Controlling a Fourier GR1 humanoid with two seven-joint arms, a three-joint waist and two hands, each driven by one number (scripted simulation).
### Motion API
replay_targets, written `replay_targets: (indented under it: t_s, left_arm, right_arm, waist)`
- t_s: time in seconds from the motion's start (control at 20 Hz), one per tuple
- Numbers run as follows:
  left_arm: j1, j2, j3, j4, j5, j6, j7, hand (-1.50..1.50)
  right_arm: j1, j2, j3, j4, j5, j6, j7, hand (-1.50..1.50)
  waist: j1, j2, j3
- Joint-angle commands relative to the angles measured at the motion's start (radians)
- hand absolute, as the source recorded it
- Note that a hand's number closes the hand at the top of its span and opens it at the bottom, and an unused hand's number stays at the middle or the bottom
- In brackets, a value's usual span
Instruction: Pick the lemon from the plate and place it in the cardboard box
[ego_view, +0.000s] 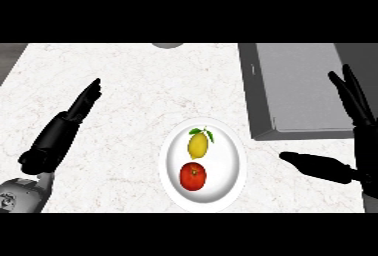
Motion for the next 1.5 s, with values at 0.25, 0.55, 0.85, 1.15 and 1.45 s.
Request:
replay_targets:
  t_s: [0.25, 0.55, 0.85, 1.15, 1.45]
  left_arm:
    - [-0.004, -0.020, -0.001, 0.029, 0.002, -0.046, -0.064, 0.00]
    - [-0.078, -0.044, -0.009, 0.095, -0.021, -0.053, -0.058, 0.00]
    - [-0.096, -0.036, 0.021, 0.105, -0.010, -0.067, -0.050, 0.00]
    - [-0.072, -0.045, 0.011, 0.084, -0.021, -0.068, -0.052, 0.00]
    - [-0.079, -0.059, 0.016, 0.094, -0.019, -0.084, -0.048, 0.00]
  right_arm:
    - [-0.148, 0.024, 0.304, -0.086, 0.366, 0.310, 0.455, -1.50]
    - [-0.355, 0.162, 0.431, -0.019, 0.266, 0.670, 0.711, -1.50]
    - [-0.500, 0.373, 0.468, 0.188, 0.243, 0.815, 0.879, -1.50]
    - [-0.566, 0.567, 0.471, 0.413, 0.259, 0.810, 0.961, -1.50]
    - [-0.619, 0.593, 0.452, 0.559, 0.210, 0.742, 0.971, -1.50]
  waist:
    - [0.042, 0.005, 0.003]
    - [0.048, 0.011, 0.002]
    - [0.047, 0.009, 0.005]
    - [0.053, 0.007, 0.006]
    - [0.052, 0.008, 0.008]
